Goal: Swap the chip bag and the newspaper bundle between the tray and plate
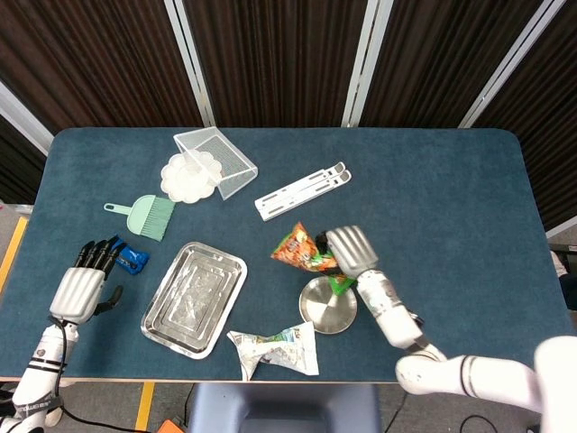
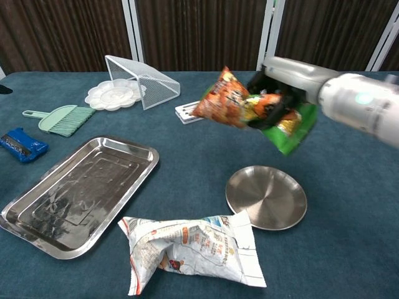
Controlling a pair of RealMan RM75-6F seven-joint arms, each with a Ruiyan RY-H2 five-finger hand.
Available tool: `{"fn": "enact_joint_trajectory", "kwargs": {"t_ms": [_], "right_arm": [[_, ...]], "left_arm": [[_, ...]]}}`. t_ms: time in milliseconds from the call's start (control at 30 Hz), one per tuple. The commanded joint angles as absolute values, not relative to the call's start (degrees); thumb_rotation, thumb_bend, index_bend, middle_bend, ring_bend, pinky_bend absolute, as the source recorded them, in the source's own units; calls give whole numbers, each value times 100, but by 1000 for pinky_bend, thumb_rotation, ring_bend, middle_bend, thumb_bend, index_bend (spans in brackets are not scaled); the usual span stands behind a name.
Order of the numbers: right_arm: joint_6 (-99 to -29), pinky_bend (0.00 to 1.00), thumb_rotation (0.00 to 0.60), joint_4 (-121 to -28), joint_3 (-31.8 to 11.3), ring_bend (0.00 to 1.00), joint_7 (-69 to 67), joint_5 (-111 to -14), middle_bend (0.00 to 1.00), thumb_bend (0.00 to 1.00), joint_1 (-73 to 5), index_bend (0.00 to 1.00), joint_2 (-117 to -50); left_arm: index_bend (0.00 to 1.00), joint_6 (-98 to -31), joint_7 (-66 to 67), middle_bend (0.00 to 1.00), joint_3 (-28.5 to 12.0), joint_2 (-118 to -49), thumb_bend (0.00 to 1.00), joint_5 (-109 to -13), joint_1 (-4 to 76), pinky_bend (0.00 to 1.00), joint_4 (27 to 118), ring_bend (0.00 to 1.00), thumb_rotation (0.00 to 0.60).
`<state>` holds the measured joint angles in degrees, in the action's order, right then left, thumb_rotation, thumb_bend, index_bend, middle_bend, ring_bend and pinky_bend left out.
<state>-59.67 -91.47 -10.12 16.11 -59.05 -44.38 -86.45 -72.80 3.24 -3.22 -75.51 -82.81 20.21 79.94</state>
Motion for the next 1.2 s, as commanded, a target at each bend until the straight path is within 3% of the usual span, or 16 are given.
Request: {"fn": "enact_joint_trajectory", "kwargs": {"t_ms": [33, 267, 333, 433, 500, 600, 700, 867, 1067, 1200], "right_arm": [[-5823, 891, 600, -9167, -400, 758, 1058, -6495, 669, 404, -3937, 855, -8305], [-5797, 825, 600, -8715, -248, 704, 99, -7093, 669, 404, -3685, 769, -8598], [-5816, 791, 600, -8634, -223, 665, -8, -7223, 652, 403, -3660, 701, -8650], [-5643, 647, 600, -8613, -142, 504, -344, -7444, 534, 396, -3651, 417, -8652], [-5382, 496, 600, -8686, -86, 346, -295, -7372, 379, 303, -3692, 176, -8531], [-5145, 292, 600, -8836, -107, 144, -198, -7176, 180, 154, -3730, 2, -8383], [-4933, 176, 600, -9087, -132, 23, -212, -7000, 52, 75, -3748, 0, -8165], [-5297, 99, 600, -9709, -84, 0, -751, -7483, 0, 42, -3448, 0, -7532], [-6787, 6, 600, -9952, 230, 0, -1657, -8703, 0, 41, -2608, 0, -6725], [-7838, 0, 600, -9612, 434, 0, -1581, -9033, 0, 40, -1919, 0, -6608]], "left_arm": [[0, -7288, 467, 0, -283, -7593, 427, -8352, 2032, 0, 8108, 0, 600], [0, -7250, 560, 0, -258, -7613, 427, -8365, 2036, 0, 8234, 0, 600], [0, -7238, 562, 0, -253, -7617, 427, -8360, 2035, 0, 8239, 0, 600], [0, -7177, 503, 0, -228, -7606, 427, -8312, 2015, 0, 8270, 0, 600], [0, -7102, 431, 0, -228, -7565, 427, -8244, 2011, 0, 8328, 0, 600], [0, -7065, 419, 0, -230, -7527, 427, -8223, 2016, 0, 8350, 0, 600], [0, -7074, 415, 0, -213, -7492, 427, -8291, 2026, 0, 8402, 0, 600], [0, -7055, 301, 0, -133, -7338, 426, -8536, 2080, 0, 8649, 0, 600], [0, -6670, -40, 0, -11, -7156, 426, -8968, 2410, 0, 8995, 0, 600], [0, -6318, -377, 0, 99, -7051, 427, -9161, 2643, 0, 9318, 0, 600]]}}
